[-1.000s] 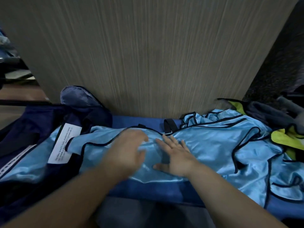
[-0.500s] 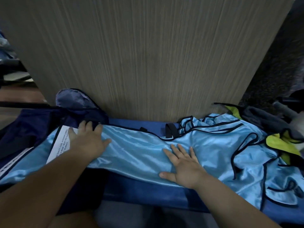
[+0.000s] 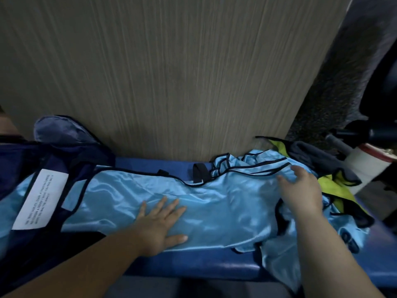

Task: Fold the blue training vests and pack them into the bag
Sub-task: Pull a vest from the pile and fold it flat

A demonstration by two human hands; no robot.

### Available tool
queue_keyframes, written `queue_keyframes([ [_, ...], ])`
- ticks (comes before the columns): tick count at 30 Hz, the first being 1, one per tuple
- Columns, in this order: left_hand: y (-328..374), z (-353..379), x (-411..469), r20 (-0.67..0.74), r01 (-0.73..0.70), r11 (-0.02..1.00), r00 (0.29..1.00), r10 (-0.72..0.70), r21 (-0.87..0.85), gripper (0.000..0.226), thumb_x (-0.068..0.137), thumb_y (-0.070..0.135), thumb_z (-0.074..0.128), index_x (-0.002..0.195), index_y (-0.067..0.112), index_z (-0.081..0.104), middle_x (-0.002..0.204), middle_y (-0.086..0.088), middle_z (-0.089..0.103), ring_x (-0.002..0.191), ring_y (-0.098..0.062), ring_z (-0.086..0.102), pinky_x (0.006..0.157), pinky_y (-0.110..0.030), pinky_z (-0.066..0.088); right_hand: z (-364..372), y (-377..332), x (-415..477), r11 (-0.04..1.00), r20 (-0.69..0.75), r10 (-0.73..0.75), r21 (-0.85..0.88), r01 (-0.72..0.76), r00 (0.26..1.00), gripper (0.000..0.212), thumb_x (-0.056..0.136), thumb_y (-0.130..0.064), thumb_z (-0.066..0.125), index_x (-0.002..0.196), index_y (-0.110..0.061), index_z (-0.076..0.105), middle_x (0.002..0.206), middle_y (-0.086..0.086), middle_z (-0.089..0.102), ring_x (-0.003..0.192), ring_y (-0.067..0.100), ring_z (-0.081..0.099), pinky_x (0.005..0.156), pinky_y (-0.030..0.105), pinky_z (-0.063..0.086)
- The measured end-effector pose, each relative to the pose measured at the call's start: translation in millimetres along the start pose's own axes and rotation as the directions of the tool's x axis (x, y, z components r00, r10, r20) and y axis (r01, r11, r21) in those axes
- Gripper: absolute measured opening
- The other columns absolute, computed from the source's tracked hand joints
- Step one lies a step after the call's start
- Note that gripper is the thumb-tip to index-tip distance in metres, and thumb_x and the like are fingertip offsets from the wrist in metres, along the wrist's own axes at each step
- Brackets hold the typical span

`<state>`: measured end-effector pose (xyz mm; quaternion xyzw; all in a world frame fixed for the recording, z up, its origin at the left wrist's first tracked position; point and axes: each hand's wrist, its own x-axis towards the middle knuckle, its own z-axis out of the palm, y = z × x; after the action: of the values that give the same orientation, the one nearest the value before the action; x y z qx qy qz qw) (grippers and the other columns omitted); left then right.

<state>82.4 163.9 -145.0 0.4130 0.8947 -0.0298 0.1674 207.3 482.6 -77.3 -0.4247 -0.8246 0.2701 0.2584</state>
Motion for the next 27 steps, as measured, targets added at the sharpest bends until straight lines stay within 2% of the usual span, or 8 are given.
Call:
queue_keyframes([
  [6,29,0,2,-0.14,-0.026,0.999,0.99,0.02,-0.035,0.128,0.04,0.096,-0.02,0.153,0.039,-0.005,0.148,0.021,-0.029,0.141,-0.014,-0.034,0.113,-0.053,-0.02,-14,24,22,0.989,-0.002,0.142,0.044,-0.142,0.99,0.063,0.093,-0.039,0.06,0.147,-0.015,0.04,0.147,0.014,0.04,0.135,0.035,0.037,0.105,0.048,0.037],
  [10,59,5,17,-0.239,-0.136,0.988,0.964,0.116,-0.068,0.108,0.059,0.09,-0.013,0.153,0.04,0.001,0.151,0.025,-0.022,0.144,-0.008,-0.028,0.114,-0.04,-0.021,-15,27,31,0.987,0.099,0.145,0.055,-0.151,0.984,0.059,0.094,-0.038,0.06,0.145,-0.013,0.043,0.135,0.005,0.06,0.118,0.031,0.055,0.08,0.034,0.04],
  [12,64,8,23,-0.254,-0.169,0.986,0.953,0.166,0.013,0.092,0.077,0.087,-0.001,0.153,0.039,0.015,0.159,0.02,0.0,0.15,-0.013,0.002,0.115,-0.04,-0.009,-15,29,35,0.985,0.127,0.162,0.035,-0.167,0.979,0.053,0.091,-0.041,0.062,0.137,-0.015,0.052,0.13,0.005,0.063,0.109,0.03,0.059,0.075,0.034,0.041],
  [14,64,16,27,-0.21,-0.129,0.989,0.967,0.143,0.078,0.077,0.089,0.08,0.014,0.149,0.035,0.031,0.154,0.013,0.035,0.14,-0.017,0.038,0.108,-0.04,0.012,-15,31,40,0.983,0.153,0.182,-0.006,-0.183,0.971,0.054,0.086,-0.046,0.064,0.13,-0.016,0.057,0.126,0.006,0.063,0.103,0.03,0.06,0.071,0.036,0.044],
  [15,63,19,30,-0.224,-0.136,0.986,0.962,0.154,0.092,0.075,0.09,0.079,0.018,0.149,0.034,0.032,0.15,0.011,0.042,0.136,-0.016,0.043,0.105,-0.039,0.015,-15,30,41,0.978,0.171,0.211,-0.042,-0.207,0.962,0.059,0.084,-0.049,0.066,0.132,-0.016,0.053,0.128,0.006,0.061,0.105,0.031,0.059,0.071,0.036,0.043],
  [19,60,22,31,-0.272,-0.173,0.977,0.941,0.203,0.128,0.075,0.09,0.079,0.024,0.149,0.034,0.034,0.151,0.009,0.042,0.136,-0.018,0.043,0.104,-0.04,0.018,-12,27,42,0.965,0.22,0.252,-0.126,-0.229,0.942,0.077,0.079,-0.054,0.071,0.142,-0.016,0.045,0.135,0.01,0.053,0.105,0.031,0.056,0.074,0.036,0.044],
  [22,64,18,29,-0.264,-0.152,0.979,0.947,0.183,0.135,0.076,0.088,0.08,0.026,0.148,0.034,0.036,0.151,0.009,0.041,0.137,-0.018,0.042,0.104,-0.04,0.018,-12,26,41,0.984,0.16,0.176,-0.046,-0.171,0.971,0.063,0.086,-0.046,0.068,0.139,-0.017,0.051,0.134,0.005,0.055,0.103,0.029,0.059,0.071,0.034,0.043],
  [27,65,17,26,-0.266,-0.143,0.986,0.951,0.16,0.083,0.077,0.087,0.082,0.025,0.149,0.036,0.032,0.153,0.011,0.039,0.138,-0.016,0.041,0.105,-0.04,0.017,-17,22,35,0.989,0.042,0.141,0.025,-0.142,0.989,0.043,0.089,-0.037,0.065,0.128,-0.02,0.053,0.114,0.005,0.062,0.071,0.019,0.052,0.058,0.032,0.04],
])
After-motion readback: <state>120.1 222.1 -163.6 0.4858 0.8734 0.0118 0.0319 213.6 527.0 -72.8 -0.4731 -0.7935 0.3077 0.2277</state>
